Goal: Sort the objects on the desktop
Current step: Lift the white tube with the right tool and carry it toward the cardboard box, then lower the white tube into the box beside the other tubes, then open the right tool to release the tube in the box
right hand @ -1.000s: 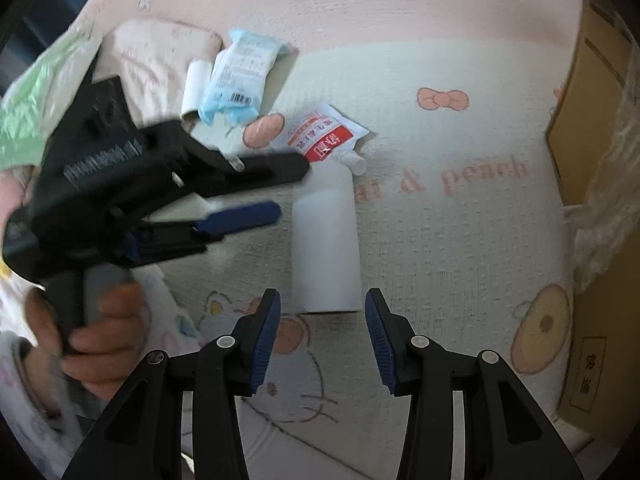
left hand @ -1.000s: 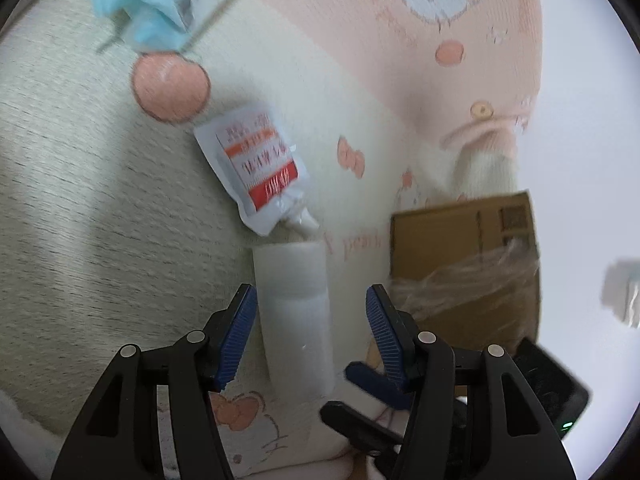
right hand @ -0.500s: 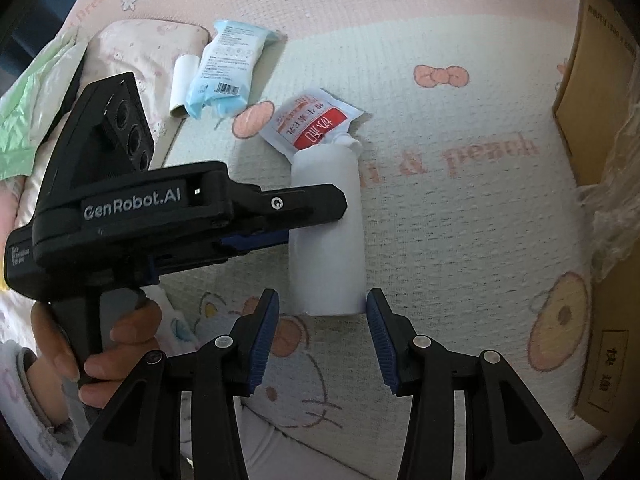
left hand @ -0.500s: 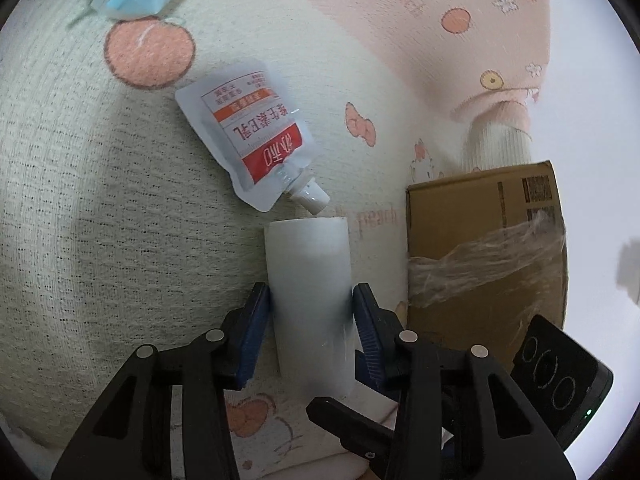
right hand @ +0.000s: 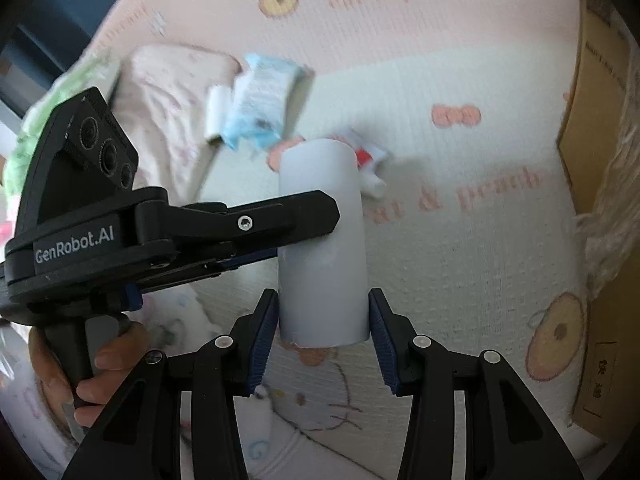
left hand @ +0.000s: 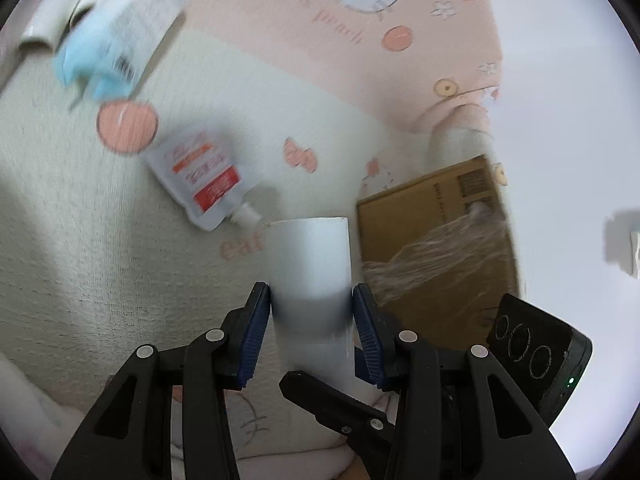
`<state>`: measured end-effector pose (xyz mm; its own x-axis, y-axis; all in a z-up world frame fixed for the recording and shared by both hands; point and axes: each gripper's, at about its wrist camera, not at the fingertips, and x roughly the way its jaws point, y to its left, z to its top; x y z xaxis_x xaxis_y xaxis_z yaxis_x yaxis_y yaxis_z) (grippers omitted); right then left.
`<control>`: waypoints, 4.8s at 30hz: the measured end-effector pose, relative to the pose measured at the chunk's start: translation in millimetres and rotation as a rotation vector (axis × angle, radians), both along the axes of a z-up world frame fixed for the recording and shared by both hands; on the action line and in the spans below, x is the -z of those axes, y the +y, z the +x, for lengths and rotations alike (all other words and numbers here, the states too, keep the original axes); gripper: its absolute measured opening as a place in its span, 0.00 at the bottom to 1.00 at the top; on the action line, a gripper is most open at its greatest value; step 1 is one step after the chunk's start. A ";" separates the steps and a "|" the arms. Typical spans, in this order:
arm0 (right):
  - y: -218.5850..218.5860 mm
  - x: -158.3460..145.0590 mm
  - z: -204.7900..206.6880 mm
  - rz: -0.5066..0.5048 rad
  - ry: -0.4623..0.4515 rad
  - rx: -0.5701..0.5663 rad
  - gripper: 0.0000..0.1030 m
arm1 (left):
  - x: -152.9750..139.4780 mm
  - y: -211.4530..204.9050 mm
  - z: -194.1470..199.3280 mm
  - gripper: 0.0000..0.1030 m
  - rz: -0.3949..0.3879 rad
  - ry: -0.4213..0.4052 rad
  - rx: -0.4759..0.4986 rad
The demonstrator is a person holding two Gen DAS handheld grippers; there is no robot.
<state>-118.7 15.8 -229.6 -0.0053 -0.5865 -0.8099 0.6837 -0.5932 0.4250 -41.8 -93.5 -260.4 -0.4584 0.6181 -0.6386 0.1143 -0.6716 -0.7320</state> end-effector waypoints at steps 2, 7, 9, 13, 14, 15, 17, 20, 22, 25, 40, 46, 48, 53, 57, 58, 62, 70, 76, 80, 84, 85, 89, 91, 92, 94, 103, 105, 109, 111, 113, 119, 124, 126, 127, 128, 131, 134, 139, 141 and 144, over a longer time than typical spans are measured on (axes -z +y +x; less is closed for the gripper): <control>4.2 -11.6 1.9 -0.039 0.026 -0.003 0.41 | -17.4 2.9 3.4 0.46 -0.006 0.035 0.005; 17.2 -42.3 10.1 -0.107 0.092 -0.007 0.41 | -58.0 16.2 12.0 0.46 -0.080 0.116 0.032; 23.6 -55.7 16.7 -0.122 0.154 0.007 0.40 | -72.3 21.9 15.6 0.46 -0.090 0.150 0.039; 33.0 -76.0 24.2 -0.139 0.257 0.019 0.40 | -99.2 36.9 21.7 0.46 -0.132 0.203 0.065; 37.1 -80.5 23.8 -0.152 0.253 0.027 0.40 | -106.5 41.5 23.3 0.46 -0.144 0.222 0.074; 42.0 -85.8 25.2 -0.165 0.261 0.037 0.40 | -111.3 45.1 24.2 0.46 -0.151 0.233 0.082; 50.6 -95.5 26.3 -0.184 0.280 0.054 0.40 | -121.8 53.1 25.1 0.46 -0.160 0.253 0.096; 60.7 -105.3 25.0 -0.201 0.280 0.079 0.40 | -134.3 65.9 25.6 0.46 -0.171 0.276 0.111; 67.0 -110.5 24.2 -0.207 0.287 0.099 0.40 | -143.0 76.0 24.8 0.46 -0.184 0.292 0.129; 80.1 -119.1 17.2 -0.220 0.290 0.123 0.40 | -152.8 90.1 21.7 0.46 -0.196 0.316 0.153; 143.0 -141.2 -14.5 -0.171 0.341 0.237 0.40 | -163.2 172.7 1.1 0.46 -0.232 0.359 0.303; 171.2 -140.7 -30.1 -0.139 0.353 0.277 0.40 | -165.2 212.5 -10.4 0.46 -0.267 0.384 0.370; 177.5 -140.6 -38.1 -0.128 0.354 0.288 0.40 | -165.9 224.8 -15.1 0.46 -0.286 0.397 0.391; 192.2 -141.6 -63.4 -0.111 0.337 0.309 0.40 | -168.6 247.6 -37.7 0.46 -0.285 0.374 0.417; 198.5 -135.0 -86.5 -0.097 0.289 0.314 0.40 | -158.3 258.9 -62.5 0.46 -0.253 0.281 0.414; 198.9 -132.7 -91.4 -0.090 0.280 0.310 0.40 | -154.1 260.3 -69.3 0.46 -0.235 0.255 0.401; 202.5 -125.6 -112.2 -0.064 0.244 0.301 0.40 | -145.9 267.3 -84.2 0.46 -0.212 0.204 0.393; 195.3 -119.6 -140.6 -0.004 0.224 0.272 0.40 | -135.1 274.2 -113.4 0.46 -0.197 0.126 0.378; 188.2 -115.9 -162.3 0.047 0.222 0.237 0.40 | -123.1 275.7 -137.2 0.46 -0.171 0.065 0.365; 188.2 -112.4 -179.3 0.077 0.214 0.238 0.40 | -111.8 281.6 -147.3 0.46 -0.169 0.045 0.356; 189.5 -104.3 -197.3 0.102 0.170 0.253 0.40 | -100.9 285.2 -158.5 0.46 -0.156 0.012 0.353; 189.3 -103.0 -199.0 0.111 0.172 0.253 0.40 | -98.5 285.6 -160.4 0.45 -0.148 0.004 0.351; 189.9 -98.5 -202.1 0.161 0.174 0.244 0.40 | -85.2 287.8 -168.0 0.45 -0.117 -0.051 0.335; 191.6 -99.0 -202.6 0.161 0.189 0.248 0.40 | -80.0 288.3 -170.0 0.45 -0.142 -0.063 0.310; 192.9 -99.3 -203.4 0.160 0.195 0.247 0.40 | -77.6 289.4 -171.7 0.45 -0.157 -0.070 0.306; 194.2 -103.7 -199.6 0.170 0.225 0.242 0.40 | -73.8 290.6 -174.6 0.45 -0.153 -0.089 0.305; 201.5 -108.8 -203.8 0.190 0.263 0.207 0.40 | -76.8 297.4 -179.5 0.42 -0.207 -0.074 0.291; 201.7 -106.8 -207.1 0.174 0.245 0.204 0.40 | -75.6 295.3 -179.6 0.42 -0.191 -0.093 0.279; 204.0 -103.7 -209.3 0.141 0.202 0.201 0.38 | -77.4 291.3 -178.1 0.42 -0.176 -0.099 0.266; 206.5 -104.0 -206.6 0.131 0.199 0.196 0.38 | -80.1 287.6 -176.7 0.42 -0.179 -0.094 0.260; 207.5 -106.6 -205.3 0.133 0.204 0.197 0.38 | -83.2 283.7 -175.1 0.42 -0.182 -0.093 0.252; 210.4 -113.0 -215.6 0.105 0.166 0.229 0.38 | -84.0 283.8 -171.5 0.18 -0.192 -0.097 0.295; 200.4 -106.6 -217.2 0.153 0.182 0.215 0.20 | -80.9 282.4 -165.3 0.11 -0.203 -0.089 0.309; 199.9 -105.8 -218.0 0.157 0.191 0.217 0.18 | -81.3 282.3 -165.9 0.11 -0.199 -0.087 0.298; 200.1 -105.7 -220.1 0.147 0.186 0.217 0.18 | -81.9 281.7 -167.4 0.11 -0.187 -0.086 0.288; 201.0 -105.7 -223.6 0.142 0.181 0.224 0.18 | -82.9 280.8 -169.4 0.11 -0.174 -0.084 0.274; 203.4 -106.1 -233.4 0.126 0.142 0.246 0.18 | -86.7 280.7 -174.9 0.11 -0.161 -0.069 0.259; 204.6 -104.3 -243.5 0.116 0.119 0.258 0.18 | -90.6 283.9 -179.5 0.11 -0.155 -0.061 0.262; 185.3 -97.2 -252.9 0.159 0.096 0.249 0.18 | -85.0 296.0 -183.0 0.11 -0.167 -0.072 0.301; 193.4 -96.1 -242.3 0.181 0.096 0.238 0.18 | -80.9 302.6 -183.8 0.11 -0.188 -0.075 0.316; 195.8 -98.5 -231.8 0.179 0.109 0.226 0.18 | -75.3 308.1 -183.5 0.11 -0.208 -0.078 0.329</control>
